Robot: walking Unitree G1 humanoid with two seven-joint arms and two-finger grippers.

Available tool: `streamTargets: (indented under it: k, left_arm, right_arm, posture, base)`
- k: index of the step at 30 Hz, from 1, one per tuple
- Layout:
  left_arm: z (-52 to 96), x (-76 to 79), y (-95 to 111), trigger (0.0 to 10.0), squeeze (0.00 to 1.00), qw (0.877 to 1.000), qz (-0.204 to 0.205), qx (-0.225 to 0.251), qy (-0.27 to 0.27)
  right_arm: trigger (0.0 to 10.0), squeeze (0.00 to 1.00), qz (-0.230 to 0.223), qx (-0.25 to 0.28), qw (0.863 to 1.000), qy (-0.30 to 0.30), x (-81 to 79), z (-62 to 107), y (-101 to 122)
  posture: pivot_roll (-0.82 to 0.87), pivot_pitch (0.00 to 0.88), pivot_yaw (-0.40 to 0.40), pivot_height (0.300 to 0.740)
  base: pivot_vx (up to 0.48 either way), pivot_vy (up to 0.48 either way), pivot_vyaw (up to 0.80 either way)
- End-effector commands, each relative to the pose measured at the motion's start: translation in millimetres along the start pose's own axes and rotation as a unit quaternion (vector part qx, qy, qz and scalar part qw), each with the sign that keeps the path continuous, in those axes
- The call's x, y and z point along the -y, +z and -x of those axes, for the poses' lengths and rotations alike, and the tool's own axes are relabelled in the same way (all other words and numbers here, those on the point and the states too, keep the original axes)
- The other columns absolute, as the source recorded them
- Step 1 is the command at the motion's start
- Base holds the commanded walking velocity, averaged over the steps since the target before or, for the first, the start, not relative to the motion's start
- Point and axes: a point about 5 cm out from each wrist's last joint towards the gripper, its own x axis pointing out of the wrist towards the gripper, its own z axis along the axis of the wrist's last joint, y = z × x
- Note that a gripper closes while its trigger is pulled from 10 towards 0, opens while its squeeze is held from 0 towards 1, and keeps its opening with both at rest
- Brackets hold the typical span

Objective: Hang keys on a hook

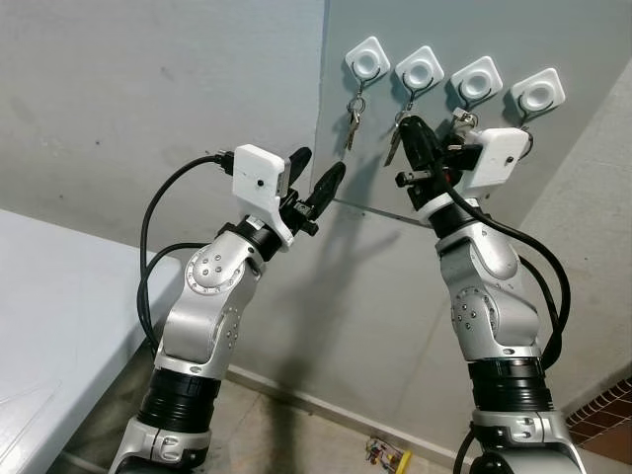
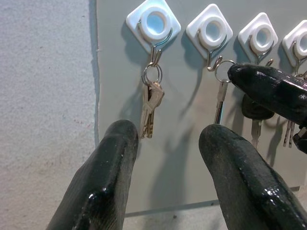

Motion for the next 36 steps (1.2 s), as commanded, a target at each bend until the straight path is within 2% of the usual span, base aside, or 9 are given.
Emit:
streamTargets:
  k: [1, 36]
  left_arm:
    - [-4.0, 2.8, 6.0, 10.0, 0.0, 1.0, -0.005, 0.007, -0.008]
    - [-1.8, 1.1, 5.7, 10.0, 0.0, 1.0, -0.003, 0.007, 0.002]
  right_arm:
    - [10.0, 0.0, -0.003, 0.014, 1.0, -0.006, 2.5, -3.0, 6.3]
    - [10.0, 0.0, 0.0, 0.014, 1.0, 0.003, 8.9, -11.7, 11.7]
  posture:
    - [-0.14, 0.01, -0.034, 0.724]
    - [-0.12, 0.008, -0.053, 0.724]
  base:
    - [0.0, 0.0, 0.0]
    - [0.0, 0.0, 0.0]
